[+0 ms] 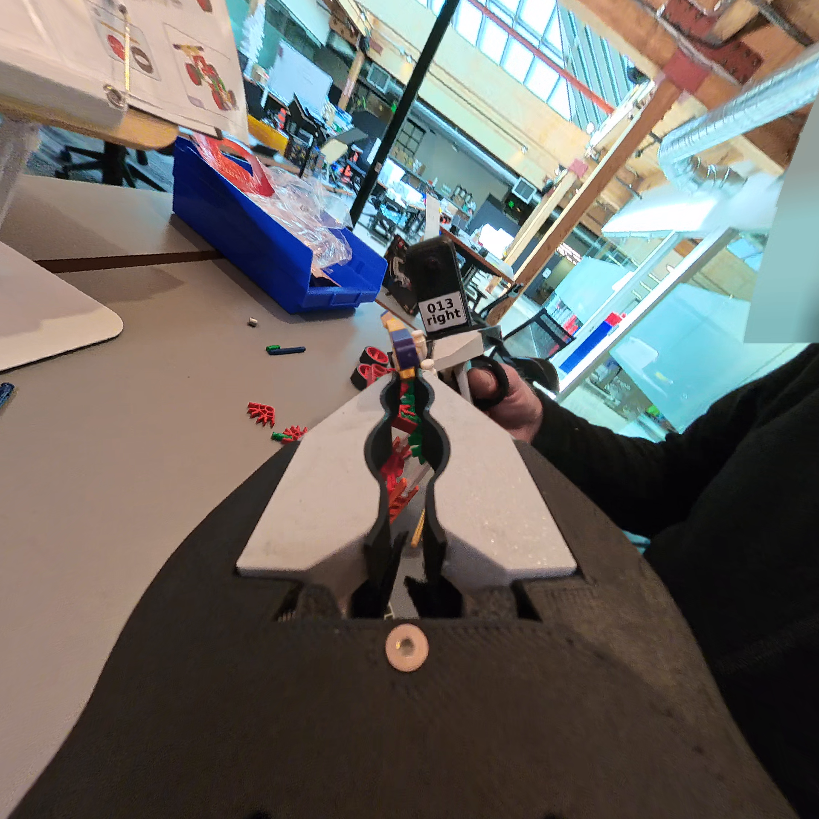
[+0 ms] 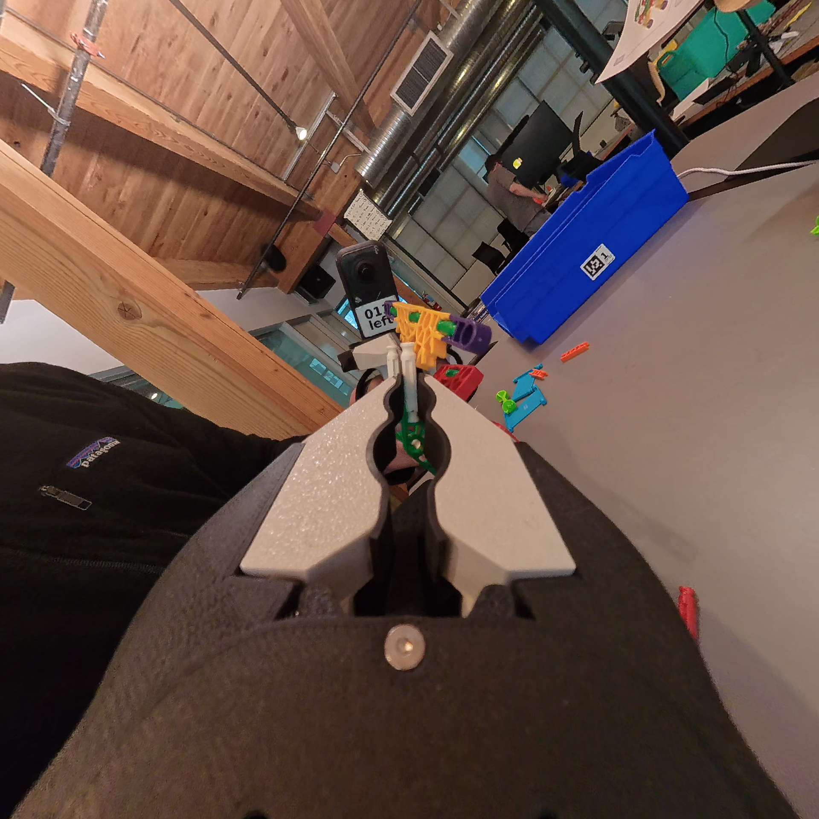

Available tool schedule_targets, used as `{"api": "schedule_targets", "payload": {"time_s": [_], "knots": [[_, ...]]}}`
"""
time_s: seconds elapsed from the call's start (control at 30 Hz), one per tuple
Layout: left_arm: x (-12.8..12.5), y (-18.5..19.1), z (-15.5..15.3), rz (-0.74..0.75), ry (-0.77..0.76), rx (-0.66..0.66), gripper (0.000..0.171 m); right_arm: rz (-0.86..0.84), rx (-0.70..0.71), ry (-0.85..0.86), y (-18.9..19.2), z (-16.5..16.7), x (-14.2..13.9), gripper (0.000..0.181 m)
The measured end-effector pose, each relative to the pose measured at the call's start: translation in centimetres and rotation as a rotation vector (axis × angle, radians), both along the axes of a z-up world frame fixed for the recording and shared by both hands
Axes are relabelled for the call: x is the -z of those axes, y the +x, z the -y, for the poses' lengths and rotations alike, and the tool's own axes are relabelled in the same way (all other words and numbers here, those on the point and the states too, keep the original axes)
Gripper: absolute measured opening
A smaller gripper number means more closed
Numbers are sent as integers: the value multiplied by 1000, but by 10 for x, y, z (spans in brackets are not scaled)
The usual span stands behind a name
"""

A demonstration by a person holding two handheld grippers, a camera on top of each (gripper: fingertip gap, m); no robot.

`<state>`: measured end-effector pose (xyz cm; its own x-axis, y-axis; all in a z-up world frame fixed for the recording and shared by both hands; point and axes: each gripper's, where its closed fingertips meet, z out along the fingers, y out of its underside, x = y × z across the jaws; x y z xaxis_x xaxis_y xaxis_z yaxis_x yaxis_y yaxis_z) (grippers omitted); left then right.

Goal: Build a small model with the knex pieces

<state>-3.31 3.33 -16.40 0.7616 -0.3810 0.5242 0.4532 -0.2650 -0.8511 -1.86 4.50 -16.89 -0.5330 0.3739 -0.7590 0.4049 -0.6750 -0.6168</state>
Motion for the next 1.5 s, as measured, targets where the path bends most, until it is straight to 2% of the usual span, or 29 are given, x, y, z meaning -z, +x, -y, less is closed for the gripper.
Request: {"api": "schedule_targets", "payload": {"time_s": [0.13, 0.47, 0.7, 1.1, 1.5], "knots": [[2, -7, 2, 70, 26, -52, 2, 25, -5, -13, -7, 1, 1, 2], [7, -15, 1, 119, 66, -144, 2, 54, 22, -80, -17, -2, 2, 2], [2, -16, -2, 119, 90, -157, 2, 34, 47, -113, -19, -5, 0, 3], [10, -13, -4, 63, 90, -172, 2, 18, 80, -165, -19, -10, 2, 2], [7, -4, -5, 52, 130, -182, 1, -48, 123, -303, -19, -16, -5, 4]]}}
